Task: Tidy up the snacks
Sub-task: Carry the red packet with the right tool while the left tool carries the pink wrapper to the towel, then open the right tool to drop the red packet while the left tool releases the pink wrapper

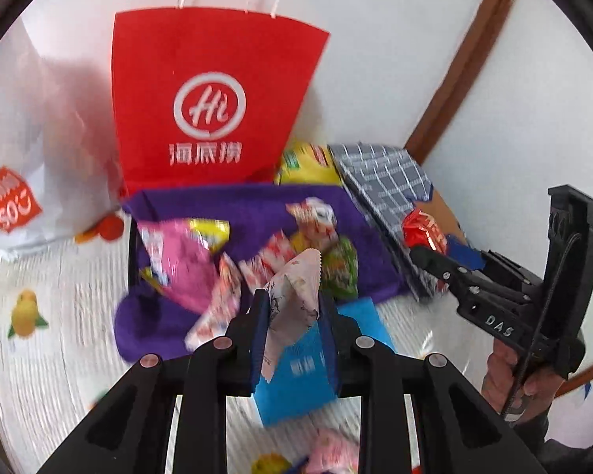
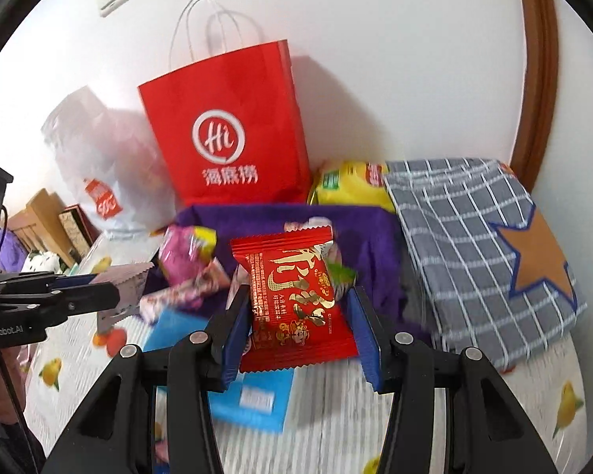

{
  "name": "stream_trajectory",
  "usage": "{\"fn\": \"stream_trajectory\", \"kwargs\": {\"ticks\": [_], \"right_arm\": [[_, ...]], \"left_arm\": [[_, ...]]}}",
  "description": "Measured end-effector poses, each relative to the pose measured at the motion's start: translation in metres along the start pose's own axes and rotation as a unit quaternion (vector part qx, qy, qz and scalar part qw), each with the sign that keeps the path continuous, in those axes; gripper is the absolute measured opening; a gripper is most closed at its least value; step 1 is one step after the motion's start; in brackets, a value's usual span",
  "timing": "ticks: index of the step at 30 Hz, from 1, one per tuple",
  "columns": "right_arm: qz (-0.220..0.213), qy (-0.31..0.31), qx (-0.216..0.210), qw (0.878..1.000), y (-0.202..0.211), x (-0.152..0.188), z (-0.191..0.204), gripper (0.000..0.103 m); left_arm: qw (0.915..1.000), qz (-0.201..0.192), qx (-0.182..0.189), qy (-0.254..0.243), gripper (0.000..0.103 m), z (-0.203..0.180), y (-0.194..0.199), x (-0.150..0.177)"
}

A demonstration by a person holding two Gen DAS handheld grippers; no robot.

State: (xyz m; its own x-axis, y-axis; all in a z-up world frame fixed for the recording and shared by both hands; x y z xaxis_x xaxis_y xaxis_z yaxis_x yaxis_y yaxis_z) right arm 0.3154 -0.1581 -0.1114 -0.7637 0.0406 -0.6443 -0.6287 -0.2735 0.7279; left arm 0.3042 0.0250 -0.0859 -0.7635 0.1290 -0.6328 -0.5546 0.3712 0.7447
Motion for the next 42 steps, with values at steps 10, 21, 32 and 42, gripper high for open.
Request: {"fn": "stream_trajectory", "kwargs": {"ticks": [10, 21, 32, 42], "right_arm": [[0.0, 0.003, -0.002, 1.0, -0.048, -0.051, 0.006, 0.049], [0.031, 0.046, -0.003, 0.998, -0.099, -0.043, 0.017, 0.049], [0.068, 0.065, 0.015, 0.995, -0.125, -0.025, 0.01, 0.049], [0.09, 0.073, 0.03, 0.993, -0.137, -0.02, 0.005, 0.049]], "left_arm": [[0.9998, 0.006, -0.003, 0.016, 0.024, 0.033, -0.043, -0.043], [0.9979, 0.056, 0.008, 0.032, 0.024, 0.054, -0.096, -0.033], [0.9974, 0.061, 0.019, 0.033, 0.024, 0.056, -0.101, -0.029], [0.9969, 0.066, 0.023, 0.036, 0.024, 0.057, -0.103, -0.028]]}}
Point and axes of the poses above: each gripper's, at about its wrist camera, not at the fingertips, and y roughly against the way its jaws point, z to its left, x to its underside, the point moved 4 cm from there along -y, roughly the way its jaws point, and after that the axes turned 7 degrees about -y, right-handed, at the moved point
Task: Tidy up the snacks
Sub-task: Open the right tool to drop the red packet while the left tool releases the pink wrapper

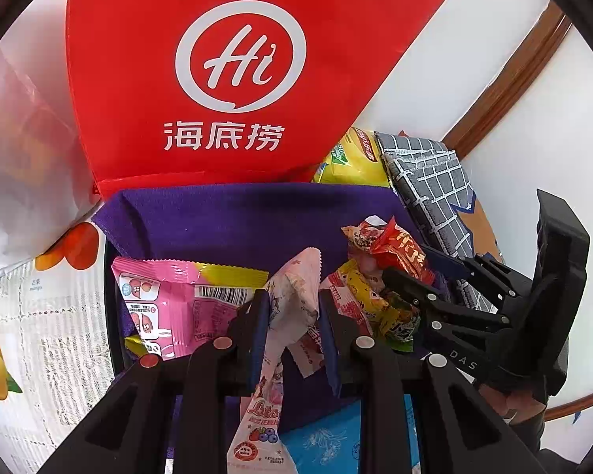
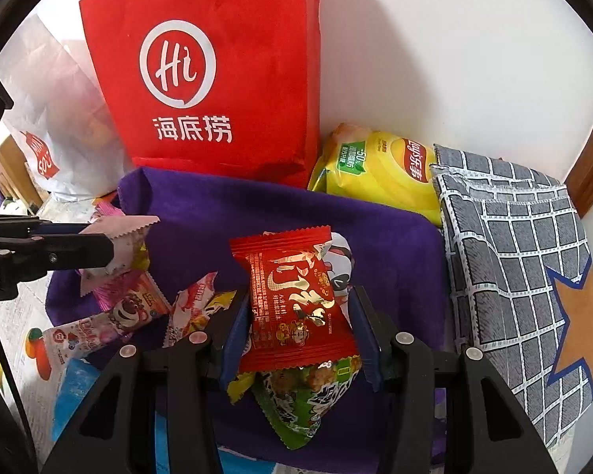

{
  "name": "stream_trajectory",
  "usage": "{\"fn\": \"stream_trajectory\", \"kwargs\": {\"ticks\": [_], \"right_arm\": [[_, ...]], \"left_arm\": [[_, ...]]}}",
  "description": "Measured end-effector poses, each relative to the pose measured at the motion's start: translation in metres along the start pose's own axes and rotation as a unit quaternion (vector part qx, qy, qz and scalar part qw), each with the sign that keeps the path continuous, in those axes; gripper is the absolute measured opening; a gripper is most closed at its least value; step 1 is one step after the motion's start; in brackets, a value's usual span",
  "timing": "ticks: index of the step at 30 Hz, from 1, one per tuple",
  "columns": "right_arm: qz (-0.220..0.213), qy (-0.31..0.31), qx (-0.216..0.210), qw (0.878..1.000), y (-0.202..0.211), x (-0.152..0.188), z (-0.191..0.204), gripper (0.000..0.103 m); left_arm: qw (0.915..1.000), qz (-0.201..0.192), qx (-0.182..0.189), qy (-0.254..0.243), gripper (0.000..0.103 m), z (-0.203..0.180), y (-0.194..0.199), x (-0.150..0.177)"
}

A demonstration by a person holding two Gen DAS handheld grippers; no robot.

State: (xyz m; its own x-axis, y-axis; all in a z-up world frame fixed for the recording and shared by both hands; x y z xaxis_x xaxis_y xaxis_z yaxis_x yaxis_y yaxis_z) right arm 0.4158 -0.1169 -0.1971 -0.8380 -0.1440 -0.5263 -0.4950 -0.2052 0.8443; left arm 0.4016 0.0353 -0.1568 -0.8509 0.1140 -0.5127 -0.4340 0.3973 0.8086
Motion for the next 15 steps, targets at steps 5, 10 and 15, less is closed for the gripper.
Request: {"fn": "stream_trajectory", "kwargs": {"ticks": [5, 10, 15], "right_arm": [[0.003, 0.006, 0.004, 1.0, 0.001, 0.0, 0.0, 0.049], [0.004, 0.004, 0.002, 1.0, 0.002, 0.0, -0.001, 0.05], [-0.004, 0.001, -0.003, 1.0, 0.01, -0.001, 0.0, 0.058]], "left_arm": [[1.0, 0.003, 0.001, 0.0, 0.024, 0.0, -0.002, 0.0], [1.0, 0.003, 0.001, 0.001, 0.024, 0.0, -0.001, 0.0], [1.0, 0.006, 0.002, 0.0, 0.024, -0.001, -0.003, 0.0]]}}
Point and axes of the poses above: each gripper's, at about its wrist camera, not at the fingertips, and y roughly against the way its jaws point, z to its left, x to its underside, the point moved 4 cm from there along -y, roughly the way its jaws point, and after that the axes turned 7 degrees about -y, right-handed, at the moved point
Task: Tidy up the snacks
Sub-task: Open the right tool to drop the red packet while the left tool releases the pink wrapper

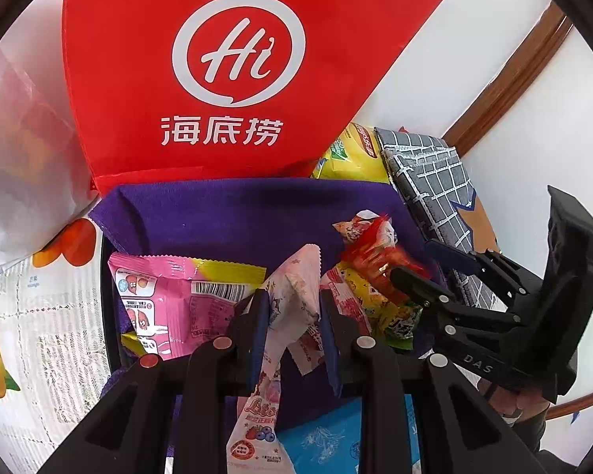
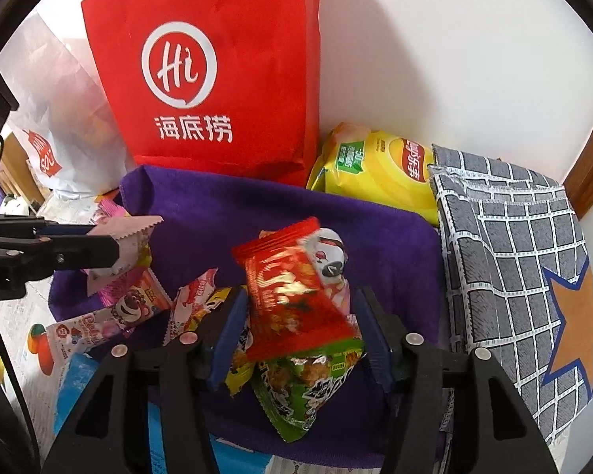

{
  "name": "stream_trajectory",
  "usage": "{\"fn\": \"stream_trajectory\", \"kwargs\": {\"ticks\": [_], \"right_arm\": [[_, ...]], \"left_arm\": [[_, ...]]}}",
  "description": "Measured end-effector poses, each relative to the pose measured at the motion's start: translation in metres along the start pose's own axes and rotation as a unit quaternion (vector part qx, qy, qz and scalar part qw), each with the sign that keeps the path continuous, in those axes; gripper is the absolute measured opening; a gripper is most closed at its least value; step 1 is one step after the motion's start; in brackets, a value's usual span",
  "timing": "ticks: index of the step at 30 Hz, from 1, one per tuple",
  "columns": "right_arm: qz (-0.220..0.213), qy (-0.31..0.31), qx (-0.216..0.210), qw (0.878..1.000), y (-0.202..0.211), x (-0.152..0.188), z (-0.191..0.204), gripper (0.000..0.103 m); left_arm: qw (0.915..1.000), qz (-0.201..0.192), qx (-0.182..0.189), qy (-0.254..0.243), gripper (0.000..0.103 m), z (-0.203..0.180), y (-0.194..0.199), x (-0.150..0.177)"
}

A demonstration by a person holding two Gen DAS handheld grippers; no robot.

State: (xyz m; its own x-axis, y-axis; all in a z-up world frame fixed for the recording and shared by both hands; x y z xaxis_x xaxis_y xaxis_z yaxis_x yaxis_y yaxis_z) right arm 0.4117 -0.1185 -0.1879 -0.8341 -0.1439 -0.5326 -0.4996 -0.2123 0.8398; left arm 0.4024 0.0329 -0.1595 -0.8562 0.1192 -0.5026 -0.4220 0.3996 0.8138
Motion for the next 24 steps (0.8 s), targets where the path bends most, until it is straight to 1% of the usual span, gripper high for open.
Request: {"fn": "stream_trajectory", "kwargs": {"ticks": [2, 5, 8, 10, 11, 14, 18, 24], "right_arm": [[-0.003, 0.002, -0.003, 1.0, 0.004, 0.0, 0.002, 0.062], [-0.011, 0.002, 0.004, 1.0, 0.011, -0.001, 0.003, 0.063], [-0.024, -0.007, 0.002, 1.0, 0.021, -0.002, 0.002, 0.063], [-0.033, -0.02, -0.001, 0.999, 0.032, 0.0, 0.0, 0.063], [-0.037, -0.025, -0.002, 0.999, 0.036, 0.001, -0.001, 0.063], [-0.048, -0.041, -0.004, 0.998, 0.053, 0.011, -0.004, 0.064], [-0.051, -0.041, 0.011, 0.998, 0.072, 0.026, -0.006, 0.064], [-0.065, -0.046, 0.022, 0.997, 0.103, 0.051, -0.004, 0.064]], "left_arm": [[1.0, 0.0, 0.0, -0.001, 0.025, 0.0, 0.001, 0.0], [1.0, 0.002, -0.001, -0.003, 0.028, -0.001, 0.003, -0.001], [1.0, 0.003, -0.002, -0.007, 0.037, -0.004, 0.008, -0.001], [0.9999, -0.001, -0.004, -0.013, 0.058, -0.008, 0.014, -0.001], [0.9998, -0.007, -0.006, -0.016, 0.061, -0.01, 0.017, -0.002], [0.9994, -0.016, -0.014, -0.028, 0.063, -0.019, 0.027, -0.002], [0.9989, -0.029, -0.022, -0.029, 0.064, -0.026, 0.046, -0.003], [0.9974, -0.054, -0.033, -0.033, 0.064, -0.035, 0.082, 0.0]]}}
Point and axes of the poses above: each gripper's, at about its wrist camera, not at the fingertips, and y roughly against the way its jaws point, z to its left, x to its underside, the point moved 4 cm from there along -y, roughly the way its jaws point, and after that the axes turned 7 degrees about -y, right-handed, at the moved point
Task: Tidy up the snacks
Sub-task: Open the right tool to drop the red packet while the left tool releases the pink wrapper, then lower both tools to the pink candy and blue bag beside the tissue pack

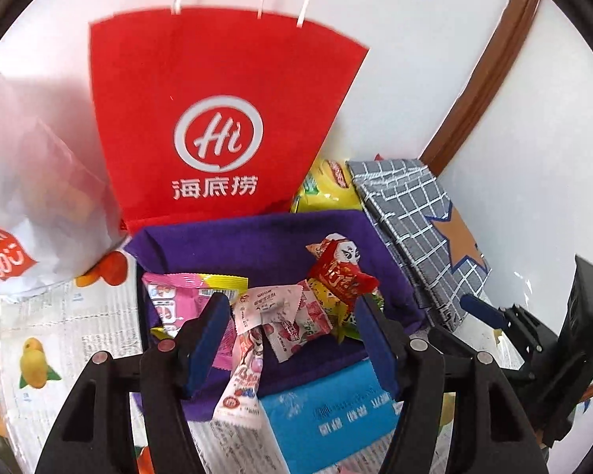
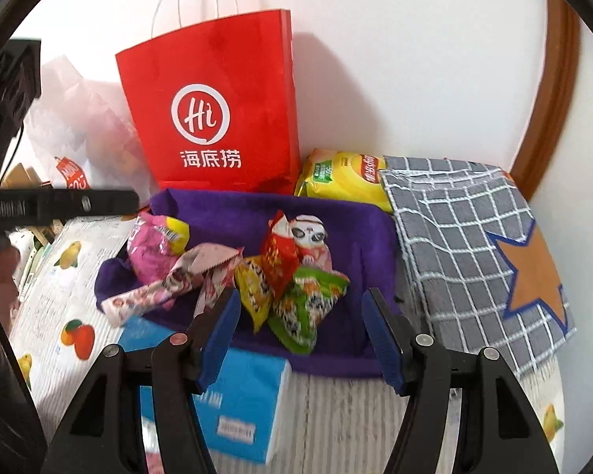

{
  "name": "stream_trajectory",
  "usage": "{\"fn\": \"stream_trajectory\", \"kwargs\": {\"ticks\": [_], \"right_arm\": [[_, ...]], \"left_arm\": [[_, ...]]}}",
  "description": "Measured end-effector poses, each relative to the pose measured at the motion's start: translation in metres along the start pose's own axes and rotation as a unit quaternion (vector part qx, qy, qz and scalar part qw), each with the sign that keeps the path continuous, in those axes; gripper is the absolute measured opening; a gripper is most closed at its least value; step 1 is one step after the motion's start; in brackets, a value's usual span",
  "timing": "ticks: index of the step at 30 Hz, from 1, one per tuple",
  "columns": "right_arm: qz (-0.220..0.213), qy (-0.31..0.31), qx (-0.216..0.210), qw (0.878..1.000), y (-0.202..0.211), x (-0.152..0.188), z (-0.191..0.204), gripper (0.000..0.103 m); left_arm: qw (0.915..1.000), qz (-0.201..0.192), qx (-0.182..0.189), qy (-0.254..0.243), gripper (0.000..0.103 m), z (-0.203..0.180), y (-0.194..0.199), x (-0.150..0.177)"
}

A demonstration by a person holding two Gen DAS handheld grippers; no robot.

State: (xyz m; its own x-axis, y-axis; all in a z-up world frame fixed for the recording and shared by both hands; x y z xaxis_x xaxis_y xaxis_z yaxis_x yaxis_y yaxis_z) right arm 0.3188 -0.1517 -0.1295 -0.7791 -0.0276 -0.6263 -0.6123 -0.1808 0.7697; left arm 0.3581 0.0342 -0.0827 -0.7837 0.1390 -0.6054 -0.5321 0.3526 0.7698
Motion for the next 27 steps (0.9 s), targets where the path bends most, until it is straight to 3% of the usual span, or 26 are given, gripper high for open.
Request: {"fn": "stream_trajectory", "kwargs": {"ticks": [3, 12, 16, 27], "right_arm": [[-0.007, -0.015, 0.005, 1.0, 0.014, 0.009, -0.003, 0.064], [0.024, -0.027, -0.008, 0.999, 0.038, 0.053, 0.009, 0.064], [0.041, -0.037, -0.02, 0.998, 0.042, 0.076, 0.017, 0.064], [0.067, 0.001, -0.022, 0.998, 0.049, 0.13, 0.054, 0.064]], "left_arm": [[1.0, -0.006, -0.006, -0.004, 0.064, -0.005, 0.015, 0.007], [0.9994, 0.003, -0.03, -0.02, 0.064, -0.018, 0.041, 0.044], [0.9996, 0.014, -0.023, -0.012, 0.064, -0.019, 0.05, 0.069], [0.9988, 0.042, -0.021, 0.009, 0.064, 0.0, 0.051, 0.133]]}}
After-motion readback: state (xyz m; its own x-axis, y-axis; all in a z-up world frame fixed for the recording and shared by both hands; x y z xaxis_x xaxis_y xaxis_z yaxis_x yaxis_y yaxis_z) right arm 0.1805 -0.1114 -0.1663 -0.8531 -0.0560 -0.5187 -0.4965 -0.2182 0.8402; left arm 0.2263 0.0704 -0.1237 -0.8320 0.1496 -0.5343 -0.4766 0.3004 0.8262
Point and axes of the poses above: each gripper's, at about its wrist camera, not at the fingertips, and y roughly against the way its jaws point, z to its left, x to its underside, the point moved 4 cm from there along -y, roughly the way its jaws point, and after that the axes turned 7 degrees about -y, right-handed, at the moved point
